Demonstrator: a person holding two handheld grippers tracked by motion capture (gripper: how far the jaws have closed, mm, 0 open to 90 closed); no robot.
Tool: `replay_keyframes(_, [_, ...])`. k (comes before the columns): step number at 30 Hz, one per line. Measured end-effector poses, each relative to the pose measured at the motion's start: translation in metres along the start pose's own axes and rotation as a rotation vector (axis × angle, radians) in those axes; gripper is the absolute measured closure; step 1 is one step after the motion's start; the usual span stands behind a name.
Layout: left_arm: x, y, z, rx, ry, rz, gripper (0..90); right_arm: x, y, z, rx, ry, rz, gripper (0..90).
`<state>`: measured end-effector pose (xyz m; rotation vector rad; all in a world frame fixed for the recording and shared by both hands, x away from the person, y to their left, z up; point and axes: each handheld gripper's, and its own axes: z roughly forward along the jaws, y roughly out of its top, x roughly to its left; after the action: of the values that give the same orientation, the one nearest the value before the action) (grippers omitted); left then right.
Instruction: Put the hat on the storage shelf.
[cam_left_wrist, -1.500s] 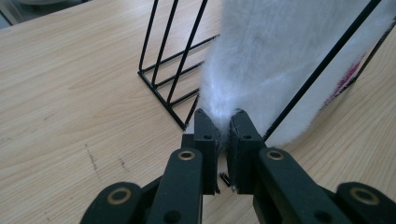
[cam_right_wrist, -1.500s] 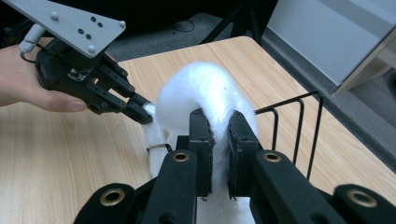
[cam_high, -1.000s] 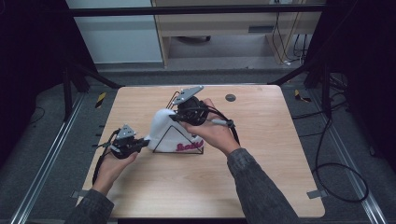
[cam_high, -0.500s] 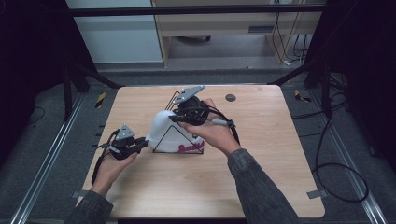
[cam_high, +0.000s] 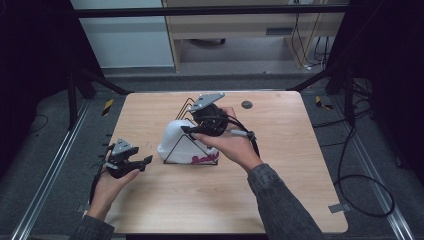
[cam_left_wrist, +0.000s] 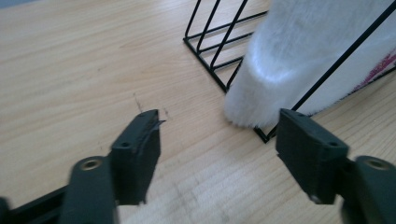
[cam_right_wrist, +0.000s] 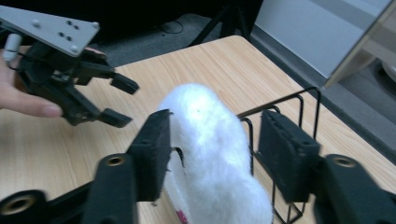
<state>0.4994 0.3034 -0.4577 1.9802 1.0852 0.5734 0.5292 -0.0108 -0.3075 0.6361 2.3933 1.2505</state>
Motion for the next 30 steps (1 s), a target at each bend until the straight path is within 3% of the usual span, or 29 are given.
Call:
replay_keyframes(4, [-0.002, -0.014, -0.001, 0.017, 0.001, -0.034, 16.2, 0.001, -0.001, -0.005, -0.009, -0.019, 0.016, 32.5])
replay_keyframes(8, [-0.004, -0.026, 0.002, 0.029, 0.012, -0.056, 13.4, 0.002, -0.001, -0.010, -0.009, -0.045, 0.026, 25.1])
replay_keyframes(16, [-0.011, -0.036, 0.012, 0.086, 0.014, -0.026, 8.6, 0.000, -0.005, -0.022, -0.004, -0.101, 0.055, 11.3])
replay_keyframes(21, [-0.015, -0.040, 0.019, 0.107, 0.008, -0.027, 7.7, -0.003, -0.014, -0.033, -0.014, -0.140, 0.063, 7.7])
replay_keyframes(25, [-0.014, -0.041, 0.023, 0.138, 0.013, -0.033, 6.8, -0.006, -0.024, -0.045, -0.041, -0.138, 0.102, 6.3])
replay_keyframes(30, [-0.014, -0.044, 0.024, 0.133, 0.018, -0.018, 5.6, -0.008, -0.039, -0.054, -0.040, -0.158, 0.102, 6.2])
